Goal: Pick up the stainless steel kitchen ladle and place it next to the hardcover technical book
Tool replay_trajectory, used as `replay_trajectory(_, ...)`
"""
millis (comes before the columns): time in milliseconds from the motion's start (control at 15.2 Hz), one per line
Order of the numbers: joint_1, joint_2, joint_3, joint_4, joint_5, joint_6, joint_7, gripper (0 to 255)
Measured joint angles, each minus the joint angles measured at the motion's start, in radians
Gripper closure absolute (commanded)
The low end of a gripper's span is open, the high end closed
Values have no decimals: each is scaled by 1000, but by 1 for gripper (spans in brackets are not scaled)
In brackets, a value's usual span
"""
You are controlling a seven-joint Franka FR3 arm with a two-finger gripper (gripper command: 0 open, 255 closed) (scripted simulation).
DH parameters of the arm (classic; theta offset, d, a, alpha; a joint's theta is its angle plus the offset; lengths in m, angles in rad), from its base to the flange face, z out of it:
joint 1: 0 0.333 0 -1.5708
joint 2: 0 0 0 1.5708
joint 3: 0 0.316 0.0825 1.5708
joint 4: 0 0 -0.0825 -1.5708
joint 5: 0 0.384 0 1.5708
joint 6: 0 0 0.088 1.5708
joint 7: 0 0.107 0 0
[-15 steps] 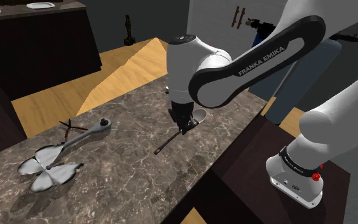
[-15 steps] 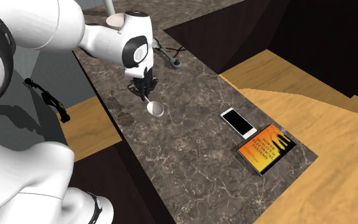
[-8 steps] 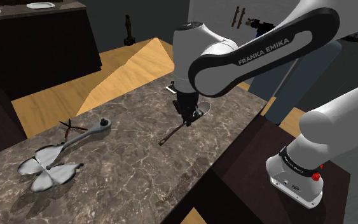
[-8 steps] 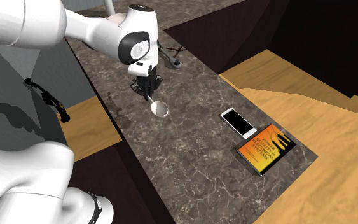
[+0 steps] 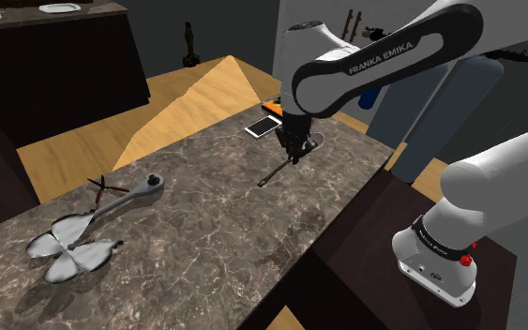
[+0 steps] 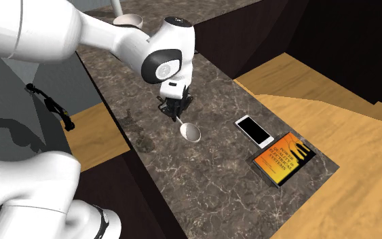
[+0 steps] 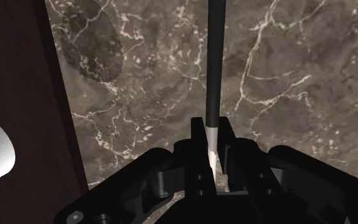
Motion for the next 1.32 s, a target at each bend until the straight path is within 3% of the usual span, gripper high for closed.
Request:
replay_trajectory(462, -78, -2, -120, -22, -47, 5, -169, 255)
replay_trajectory(1320, -275, 205, -268, 137, -278, 5, -349, 255)
